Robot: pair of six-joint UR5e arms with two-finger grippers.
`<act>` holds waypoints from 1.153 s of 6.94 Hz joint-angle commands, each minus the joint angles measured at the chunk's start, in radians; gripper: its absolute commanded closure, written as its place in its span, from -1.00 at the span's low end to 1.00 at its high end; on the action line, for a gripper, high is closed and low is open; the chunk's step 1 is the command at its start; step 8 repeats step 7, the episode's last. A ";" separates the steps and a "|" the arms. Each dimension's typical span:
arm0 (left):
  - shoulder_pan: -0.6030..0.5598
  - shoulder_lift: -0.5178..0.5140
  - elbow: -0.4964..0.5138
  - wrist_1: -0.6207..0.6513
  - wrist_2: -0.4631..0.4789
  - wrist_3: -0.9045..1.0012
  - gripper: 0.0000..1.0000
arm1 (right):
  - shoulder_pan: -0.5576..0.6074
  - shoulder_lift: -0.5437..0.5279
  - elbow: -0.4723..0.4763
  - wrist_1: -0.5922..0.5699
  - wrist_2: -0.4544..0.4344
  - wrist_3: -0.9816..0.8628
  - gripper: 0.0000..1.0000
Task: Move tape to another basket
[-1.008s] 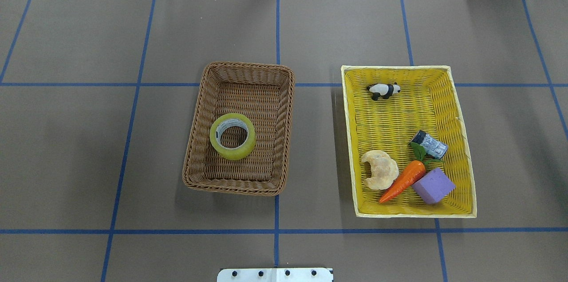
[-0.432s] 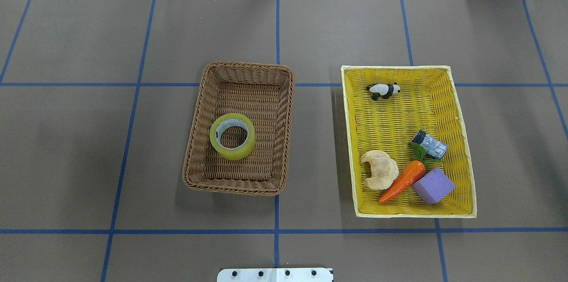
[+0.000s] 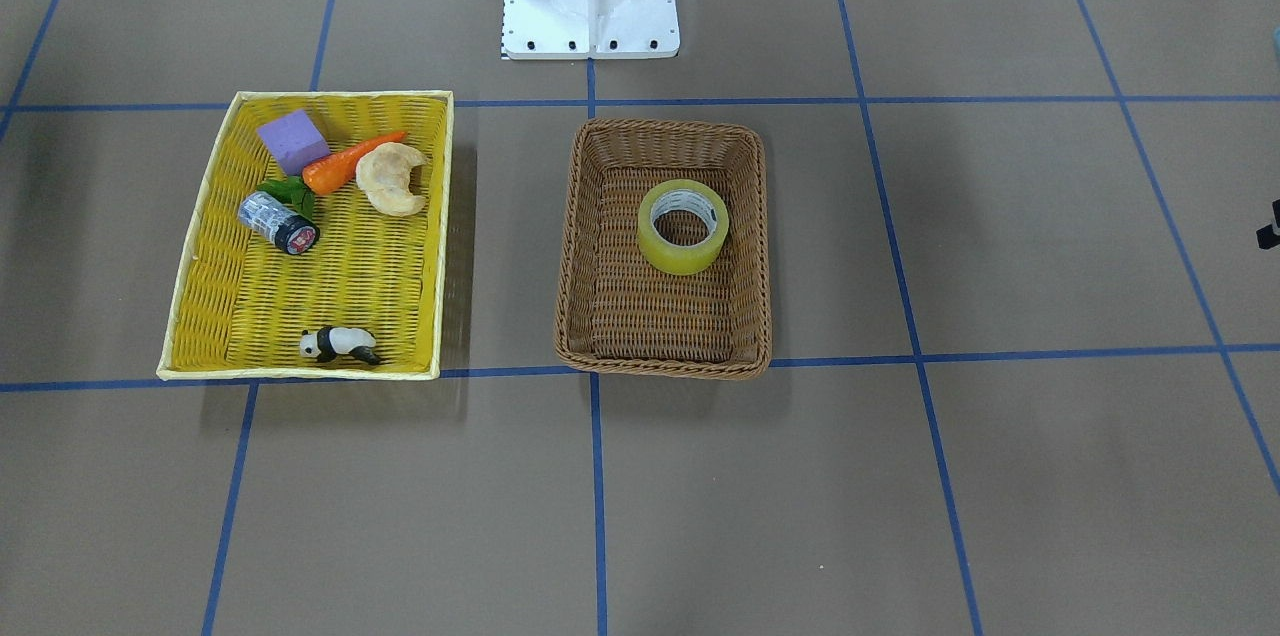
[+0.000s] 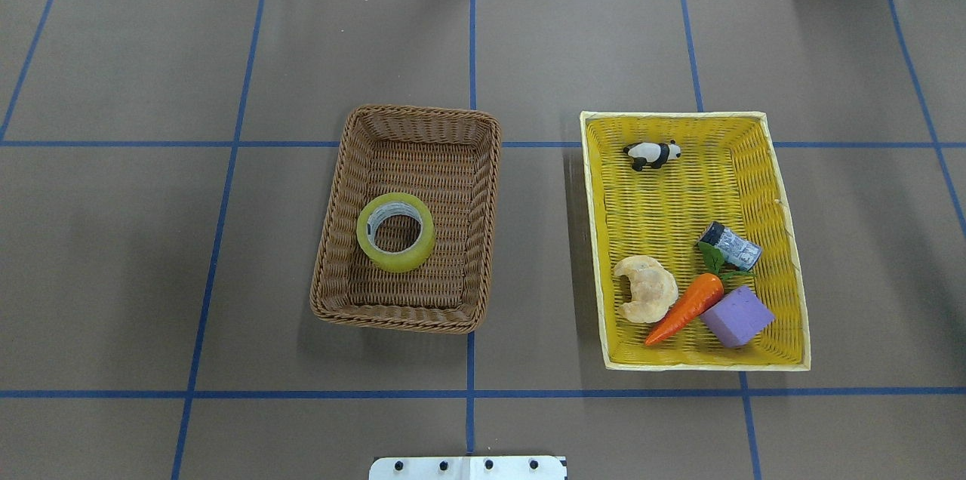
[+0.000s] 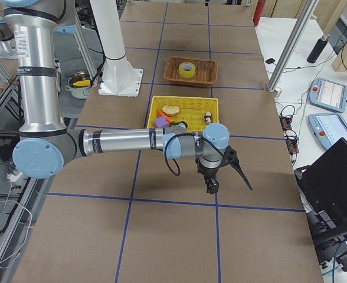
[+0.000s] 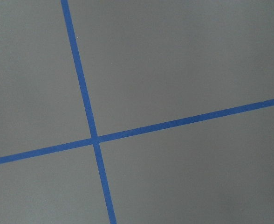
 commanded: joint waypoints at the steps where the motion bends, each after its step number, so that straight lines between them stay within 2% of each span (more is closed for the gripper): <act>1: -0.001 0.002 -0.008 -0.014 0.000 -0.004 -0.96 | 0.000 -0.037 0.034 0.001 0.022 0.001 -1.00; 2: 0.000 0.005 0.000 -0.020 0.001 -0.004 -0.96 | 0.000 -0.071 0.077 -0.001 0.028 0.001 -1.00; 8: -0.001 0.008 -0.018 -0.034 0.000 -0.006 -0.96 | -0.005 -0.054 0.082 -0.001 0.035 0.013 -1.00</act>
